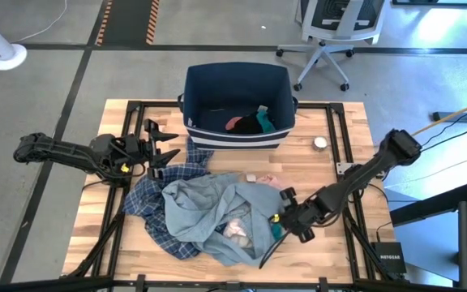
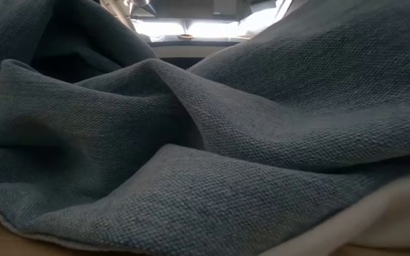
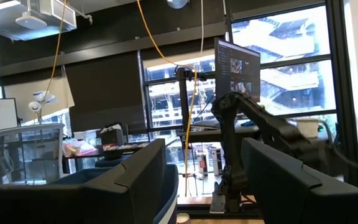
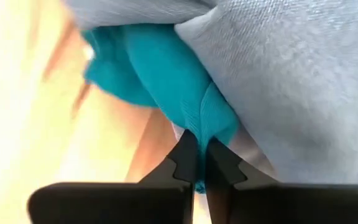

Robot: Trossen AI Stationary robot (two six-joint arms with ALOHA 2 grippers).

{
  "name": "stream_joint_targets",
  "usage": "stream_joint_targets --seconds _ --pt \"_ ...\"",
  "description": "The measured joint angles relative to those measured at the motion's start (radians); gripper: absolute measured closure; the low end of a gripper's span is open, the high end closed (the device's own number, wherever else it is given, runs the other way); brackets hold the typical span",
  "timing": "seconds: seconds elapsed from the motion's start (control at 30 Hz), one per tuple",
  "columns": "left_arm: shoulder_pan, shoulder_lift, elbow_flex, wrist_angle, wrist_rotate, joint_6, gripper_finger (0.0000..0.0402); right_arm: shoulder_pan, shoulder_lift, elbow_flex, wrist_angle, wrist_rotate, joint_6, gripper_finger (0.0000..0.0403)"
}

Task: Sort clothes
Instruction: Put the blue sock into the blue laundry bin

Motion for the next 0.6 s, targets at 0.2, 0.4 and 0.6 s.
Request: stream_joint_targets --seconds 0.2,0.4,0.6 --pt "0.000 0.000 0.000 0.000 0.000 0.000 0.0194 0.001 -0.072 0.131 -0.181 -0.039 -0.014 0.0381" --pt "0.000 0.000 0.000 0.000 0.000 0.000 0.0194 0.001 -0.100 0.276 -0.361 -0.020 -0.049 0.0385" --pt "0.000 0.000 0.000 0.000 0.000 0.000 0.0194 0.000 -0.101 0.406 -0.483 0.065 -0.093 0.0379"
